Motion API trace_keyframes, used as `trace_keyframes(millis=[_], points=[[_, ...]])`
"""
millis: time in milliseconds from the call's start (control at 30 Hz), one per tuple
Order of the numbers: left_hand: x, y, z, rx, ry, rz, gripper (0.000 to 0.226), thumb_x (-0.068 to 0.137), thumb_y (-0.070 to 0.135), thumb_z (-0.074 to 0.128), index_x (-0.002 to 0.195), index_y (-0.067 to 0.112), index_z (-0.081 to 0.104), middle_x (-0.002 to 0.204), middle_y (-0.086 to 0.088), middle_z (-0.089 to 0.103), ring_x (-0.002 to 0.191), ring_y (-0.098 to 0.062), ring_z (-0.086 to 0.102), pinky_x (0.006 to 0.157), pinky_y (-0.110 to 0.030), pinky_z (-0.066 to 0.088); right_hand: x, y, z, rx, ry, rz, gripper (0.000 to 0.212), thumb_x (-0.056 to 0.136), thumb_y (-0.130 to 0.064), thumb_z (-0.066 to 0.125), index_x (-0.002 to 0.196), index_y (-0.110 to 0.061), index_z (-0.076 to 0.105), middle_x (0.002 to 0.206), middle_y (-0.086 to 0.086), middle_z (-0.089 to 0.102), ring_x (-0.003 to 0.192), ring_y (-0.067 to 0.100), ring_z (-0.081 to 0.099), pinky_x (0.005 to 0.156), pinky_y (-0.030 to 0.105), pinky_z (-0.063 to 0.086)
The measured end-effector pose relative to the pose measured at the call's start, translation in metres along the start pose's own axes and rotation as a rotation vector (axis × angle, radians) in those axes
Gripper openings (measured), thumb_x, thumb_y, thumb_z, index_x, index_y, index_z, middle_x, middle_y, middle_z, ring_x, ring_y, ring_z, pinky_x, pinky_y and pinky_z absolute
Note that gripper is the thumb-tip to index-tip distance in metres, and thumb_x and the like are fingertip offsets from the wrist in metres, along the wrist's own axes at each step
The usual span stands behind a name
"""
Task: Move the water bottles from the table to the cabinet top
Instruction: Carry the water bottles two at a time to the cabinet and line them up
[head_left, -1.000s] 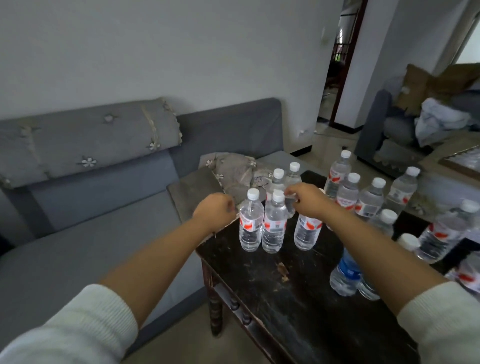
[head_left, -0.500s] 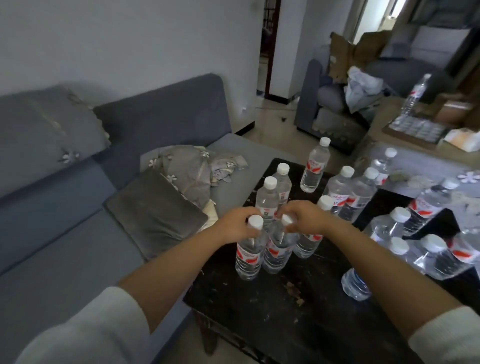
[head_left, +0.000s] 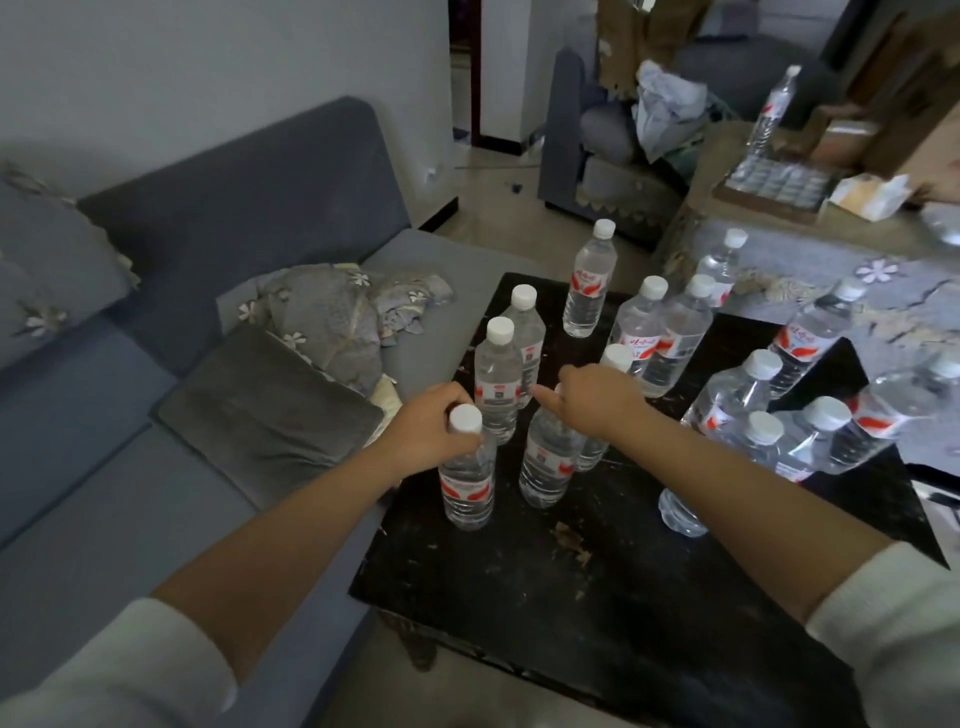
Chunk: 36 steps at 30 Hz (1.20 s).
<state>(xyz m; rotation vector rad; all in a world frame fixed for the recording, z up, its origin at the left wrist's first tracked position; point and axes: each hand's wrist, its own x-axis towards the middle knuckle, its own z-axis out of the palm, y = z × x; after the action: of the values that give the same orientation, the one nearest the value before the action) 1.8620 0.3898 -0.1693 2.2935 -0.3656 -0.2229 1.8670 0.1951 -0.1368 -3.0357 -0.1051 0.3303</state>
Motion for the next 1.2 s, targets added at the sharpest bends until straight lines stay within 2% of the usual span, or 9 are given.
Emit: trace_keyframes(millis=[167,367,500,667,767,900,1000,1100,1200], points=[[0.002,0.003,0.005,0.098,-0.035,0.003,0.022,0.077,0.006,0.069,0.094,0.016,0.061,0.096,0.0,0.05,0.092,-0.011,0.046,0.081,-0.021,0.032,-0.002,-0.003,0.007,0.01,0.048,-0.005,0.036,0.096,-0.037,0.041,0.113,-0.007,0.052,0.101,0.013,0.061,0.094,0.024,0.058,0.074,0.032,0.041],[0.015,0.004,0.0,0.263,-0.161,0.009,0.037,0.078,0.015,0.067,0.062,0.032,0.038,0.077,0.008,0.041,0.088,-0.015,0.047,0.072,-0.024,0.035,-0.023,0.012,0.008,0.069,-0.138,-0.151,0.036,0.091,-0.029,0.05,0.121,-0.009,0.043,0.115,0.015,0.056,0.099,0.027,0.054,0.075,0.033,0.041],[0.017,0.008,0.001,0.428,-0.177,0.113,0.04,0.083,0.022,0.062,0.061,0.03,0.029,0.073,0.007,0.038,0.082,-0.014,0.044,0.056,-0.018,0.028,-0.043,0.013,0.018,0.073,-0.04,-0.106,0.034,0.093,-0.029,0.047,0.121,-0.01,0.045,0.115,0.014,0.051,0.095,0.028,0.054,0.073,0.032,0.04],[0.015,0.006,-0.002,0.384,-0.183,0.246,0.041,0.086,0.02,0.061,0.06,0.03,0.03,0.07,0.01,0.037,0.082,-0.013,0.044,0.06,-0.02,0.032,-0.061,0.004,0.032,0.015,0.115,0.027,0.047,0.095,-0.037,0.042,0.132,-0.01,0.038,0.116,0.016,0.059,0.102,0.032,0.06,0.081,0.038,0.046],[0.015,0.009,-0.003,0.377,-0.252,0.324,0.039,0.085,0.016,0.062,0.058,0.025,0.036,0.069,0.005,0.043,0.08,-0.016,0.047,0.067,-0.024,0.034,-0.083,-0.004,0.039,0.043,0.197,0.111,0.05,0.091,-0.045,0.042,0.125,-0.008,0.043,0.11,0.015,0.065,0.101,0.034,0.061,0.073,0.035,0.041],[0.01,0.037,0.011,0.437,-0.332,0.44,0.026,0.084,0.016,0.062,0.064,0.014,0.046,0.082,-0.011,0.055,0.084,-0.025,0.052,0.072,-0.03,0.038,-0.133,-0.009,0.058,0.127,0.294,0.26,0.076,0.068,-0.062,0.021,0.109,-0.007,0.053,0.102,0.014,0.068,0.095,0.033,0.063,0.071,0.033,0.042],[-0.001,0.076,0.034,0.444,-0.425,0.56,0.027,0.082,0.017,0.063,0.061,0.016,0.047,0.079,-0.006,0.05,0.083,-0.023,0.052,0.07,-0.027,0.035,-0.174,0.005,0.06,0.127,0.316,0.412,0.058,0.08,-0.056,0.035,0.106,-0.009,0.056,0.103,0.013,0.068,0.096,0.032,0.063,0.074,0.033,0.044],[-0.024,0.116,0.067,0.481,-0.527,0.705,0.015,0.082,0.019,0.064,0.088,0.004,0.063,0.086,-0.009,0.053,0.095,-0.026,0.057,0.075,-0.029,0.038,-0.229,0.021,0.062,0.167,0.288,0.567,0.037,0.089,-0.043,0.05,0.106,-0.011,0.058,0.098,0.01,0.068,0.086,0.024,0.061,0.071,0.03,0.042],[-0.058,0.156,0.108,0.441,-0.612,0.825,0.011,0.081,0.019,0.066,0.084,0.01,0.06,0.082,-0.005,0.053,0.099,-0.028,0.056,0.074,-0.028,0.036,-0.3,0.039,0.067,0.189,0.321,0.748,0.044,0.086,-0.047,0.047,0.104,-0.009,0.059,0.085,0.008,0.061,0.076,0.02,0.053,0.071,0.029,0.044]])
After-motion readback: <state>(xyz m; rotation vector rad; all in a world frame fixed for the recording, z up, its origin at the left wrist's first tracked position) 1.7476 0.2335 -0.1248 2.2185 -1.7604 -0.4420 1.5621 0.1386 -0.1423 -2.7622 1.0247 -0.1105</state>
